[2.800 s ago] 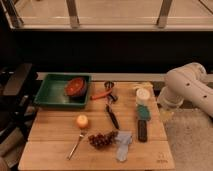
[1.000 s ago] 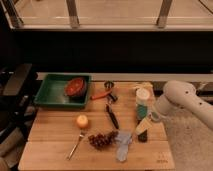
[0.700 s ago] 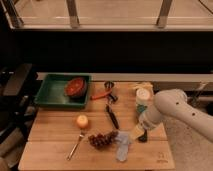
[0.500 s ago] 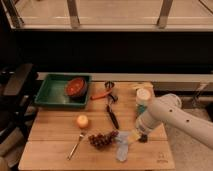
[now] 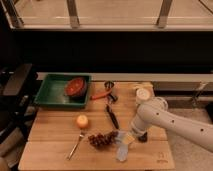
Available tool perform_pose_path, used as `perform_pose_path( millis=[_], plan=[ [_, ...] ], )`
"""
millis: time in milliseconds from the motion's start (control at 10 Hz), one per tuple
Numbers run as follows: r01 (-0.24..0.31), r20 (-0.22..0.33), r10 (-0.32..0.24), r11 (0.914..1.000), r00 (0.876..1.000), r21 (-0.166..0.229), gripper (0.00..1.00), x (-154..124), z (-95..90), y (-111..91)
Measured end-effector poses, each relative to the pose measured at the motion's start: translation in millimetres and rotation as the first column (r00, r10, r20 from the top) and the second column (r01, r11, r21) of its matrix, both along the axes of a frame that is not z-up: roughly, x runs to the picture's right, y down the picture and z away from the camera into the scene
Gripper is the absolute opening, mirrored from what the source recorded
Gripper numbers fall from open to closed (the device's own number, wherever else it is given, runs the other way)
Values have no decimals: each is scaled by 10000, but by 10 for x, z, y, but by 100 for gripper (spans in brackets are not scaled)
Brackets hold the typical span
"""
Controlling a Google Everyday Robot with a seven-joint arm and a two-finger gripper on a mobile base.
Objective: Place towel in metal cup
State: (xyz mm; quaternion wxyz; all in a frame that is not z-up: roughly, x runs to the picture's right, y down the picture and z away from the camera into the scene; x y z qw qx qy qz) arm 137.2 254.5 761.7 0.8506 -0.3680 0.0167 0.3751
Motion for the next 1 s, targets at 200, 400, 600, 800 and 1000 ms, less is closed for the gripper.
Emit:
perform_pose_path(
  millis=[200, 400, 600, 800, 1000],
  plan=[
    [-25, 21, 26, 9992, 10000, -403, 65, -41, 122, 128],
    [26, 131, -17, 9973, 9999, -735, 65, -112, 153, 251],
    [112, 269, -83, 9942, 9996, -1074, 57, -210, 174, 381],
    [98, 281, -70, 9948, 9996, -1019, 34, -188, 144, 332],
    [167, 302, -135, 9939, 9995, -1091, 16, -192, 123, 340]
  ],
)
